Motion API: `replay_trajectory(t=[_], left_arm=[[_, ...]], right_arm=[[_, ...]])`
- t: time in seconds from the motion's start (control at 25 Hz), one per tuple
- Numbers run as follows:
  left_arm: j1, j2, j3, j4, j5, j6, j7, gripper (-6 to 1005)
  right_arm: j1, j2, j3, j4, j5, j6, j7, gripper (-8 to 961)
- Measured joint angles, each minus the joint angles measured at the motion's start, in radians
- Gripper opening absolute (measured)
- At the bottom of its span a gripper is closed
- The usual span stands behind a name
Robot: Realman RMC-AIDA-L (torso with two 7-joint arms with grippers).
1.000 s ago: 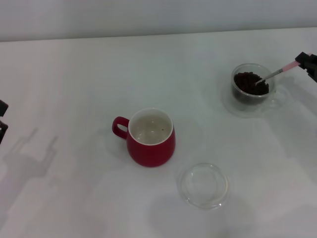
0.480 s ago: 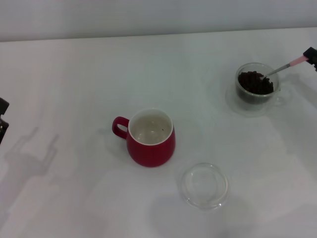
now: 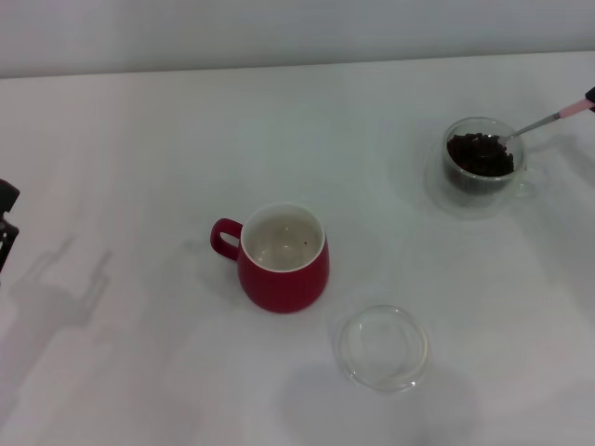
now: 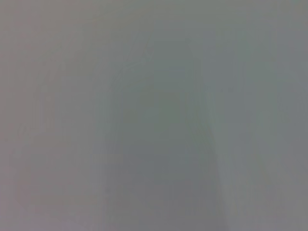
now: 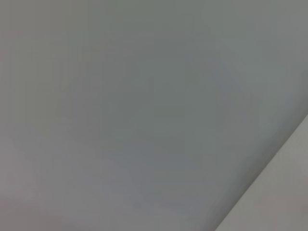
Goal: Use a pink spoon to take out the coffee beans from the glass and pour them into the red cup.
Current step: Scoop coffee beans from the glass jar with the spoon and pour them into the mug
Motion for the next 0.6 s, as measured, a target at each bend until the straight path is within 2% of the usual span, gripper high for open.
replay_trajectory(t=[0.28, 0.6], left_arm=[[-0.002, 0.0, 0.0, 0.0, 0.0, 0.003, 0.0, 519], [-0.002, 0.0, 0.0, 0.0, 0.0, 0.004, 0.0, 518]], right_arm=[[-0.002, -0.022, -0.006, 0.009, -0.008, -0.001, 0.059, 145], [-0.002, -0.027, -0.016, 0.012, -0.013, 0.026, 0.112, 145]])
